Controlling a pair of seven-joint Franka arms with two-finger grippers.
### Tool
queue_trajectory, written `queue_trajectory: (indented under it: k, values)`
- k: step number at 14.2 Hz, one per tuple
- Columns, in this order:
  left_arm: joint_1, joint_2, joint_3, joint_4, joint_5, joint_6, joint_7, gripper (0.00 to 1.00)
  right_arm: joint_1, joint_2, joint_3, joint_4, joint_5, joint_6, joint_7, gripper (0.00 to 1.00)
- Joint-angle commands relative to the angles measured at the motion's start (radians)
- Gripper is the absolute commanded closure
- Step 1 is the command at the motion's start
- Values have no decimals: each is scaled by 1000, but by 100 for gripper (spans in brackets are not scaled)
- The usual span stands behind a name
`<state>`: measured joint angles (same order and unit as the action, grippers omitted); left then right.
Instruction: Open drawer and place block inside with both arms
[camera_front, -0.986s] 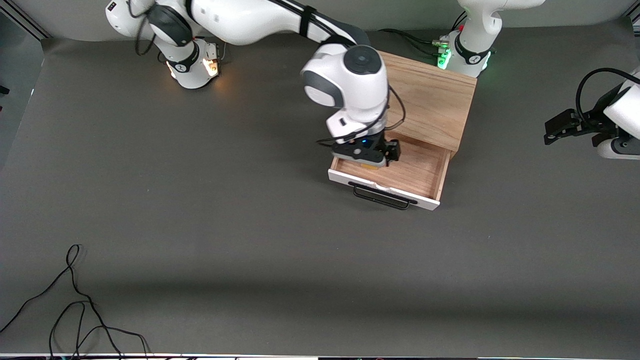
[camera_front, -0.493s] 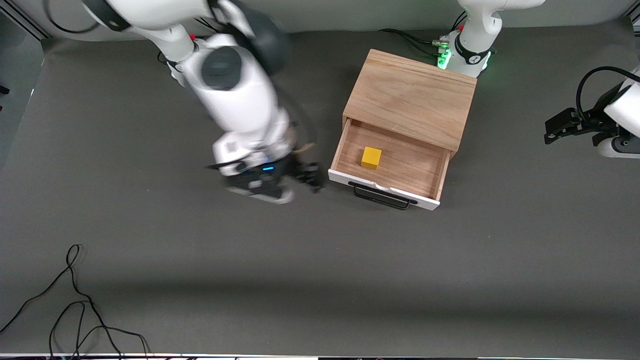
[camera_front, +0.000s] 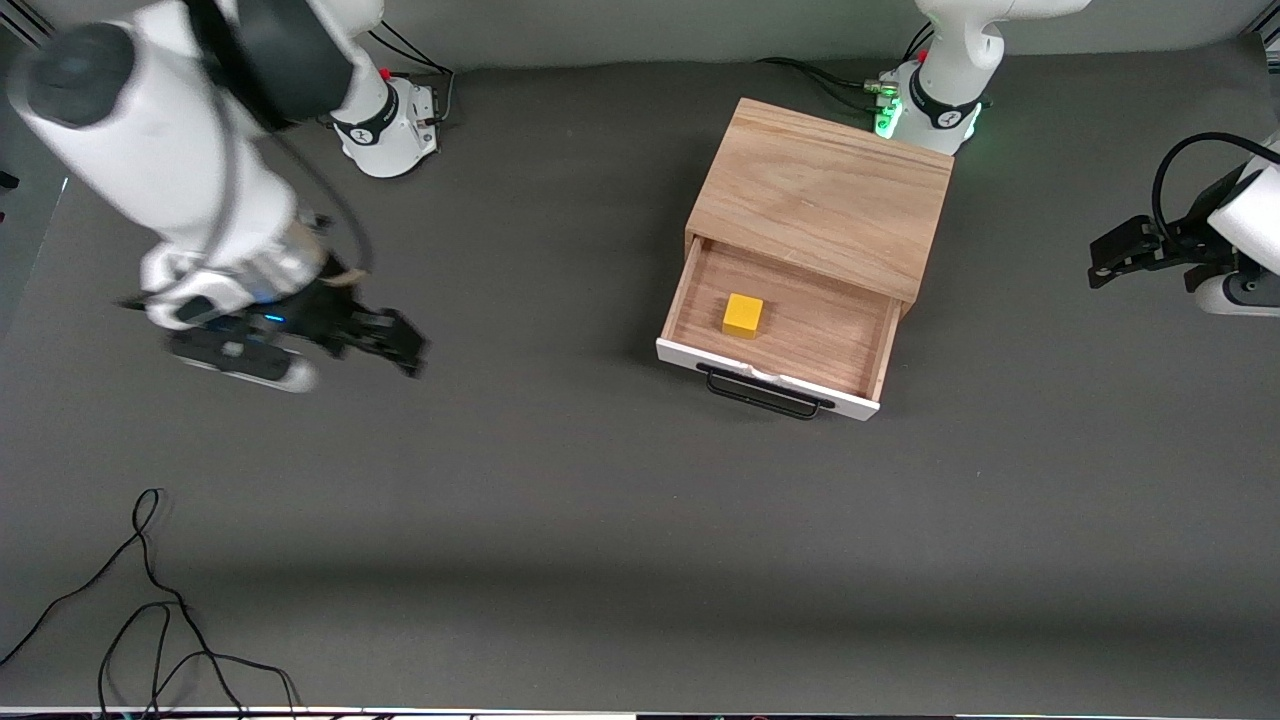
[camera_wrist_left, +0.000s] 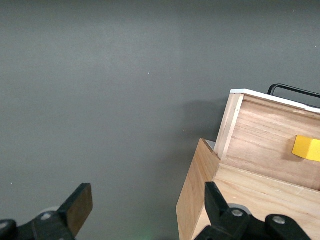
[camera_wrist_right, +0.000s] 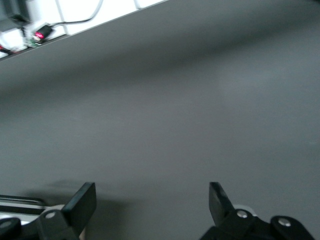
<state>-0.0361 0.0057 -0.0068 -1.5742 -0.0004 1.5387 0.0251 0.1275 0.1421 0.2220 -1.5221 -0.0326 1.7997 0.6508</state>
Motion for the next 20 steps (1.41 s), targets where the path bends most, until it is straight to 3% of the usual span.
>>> queue_trajectory:
  k: [1, 3, 5, 11, 20]
  values:
    - [-18, -21, 15, -17, 8, -11, 15, 0, -14, -194, -145, -237, 94, 41, -219, 0]
    - [-21, -18, 15, -18, 8, -9, 15, 0, -14, -217, -228, -253, 95, -6, -392, 0]
    - [-21, -19, 15, -20, 8, -9, 15, 0, -14, -225, -257, -244, 94, -69, -436, 0]
    - [-19, -21, 15, -33, 10, 1, 13, 0, -69, -222, -245, -176, 82, -170, -534, 0]
    - [-19, -23, 15, -37, 8, 8, 13, 0, -68, -211, -247, -168, 72, -201, -571, 0]
